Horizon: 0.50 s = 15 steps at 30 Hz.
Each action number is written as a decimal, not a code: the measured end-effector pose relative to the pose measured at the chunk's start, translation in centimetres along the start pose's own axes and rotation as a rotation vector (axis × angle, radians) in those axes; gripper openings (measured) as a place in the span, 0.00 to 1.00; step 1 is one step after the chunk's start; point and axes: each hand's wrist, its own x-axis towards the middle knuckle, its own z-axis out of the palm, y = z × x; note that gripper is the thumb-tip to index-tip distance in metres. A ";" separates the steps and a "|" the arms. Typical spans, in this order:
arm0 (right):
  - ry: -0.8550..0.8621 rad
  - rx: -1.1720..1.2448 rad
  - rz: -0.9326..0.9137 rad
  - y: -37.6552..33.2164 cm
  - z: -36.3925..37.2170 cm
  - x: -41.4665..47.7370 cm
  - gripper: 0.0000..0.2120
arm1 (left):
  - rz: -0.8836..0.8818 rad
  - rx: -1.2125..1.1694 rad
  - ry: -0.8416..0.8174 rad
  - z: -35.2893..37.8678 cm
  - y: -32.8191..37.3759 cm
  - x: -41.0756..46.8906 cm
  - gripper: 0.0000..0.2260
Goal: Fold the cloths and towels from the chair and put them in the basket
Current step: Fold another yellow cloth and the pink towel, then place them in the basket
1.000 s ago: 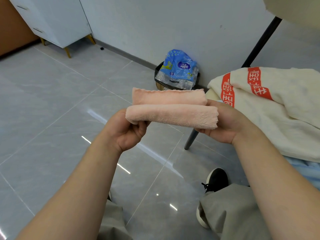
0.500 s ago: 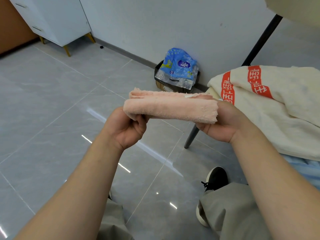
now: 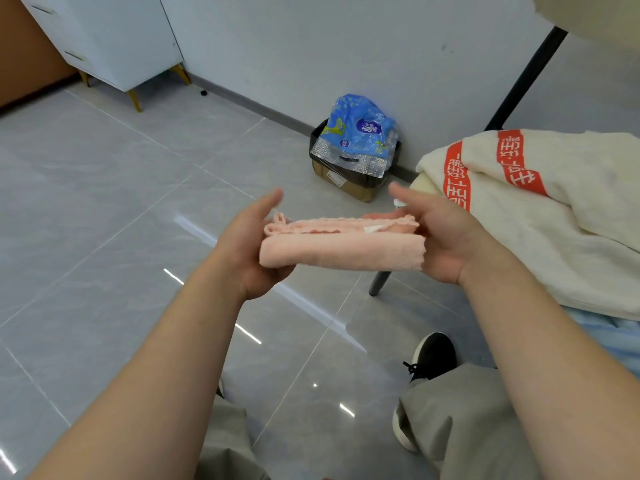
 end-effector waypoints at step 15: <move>0.072 -0.113 -0.035 1.0 -0.6 1.0 0.15 | 0.075 0.263 0.025 -0.6 -0.8 1.1 0.15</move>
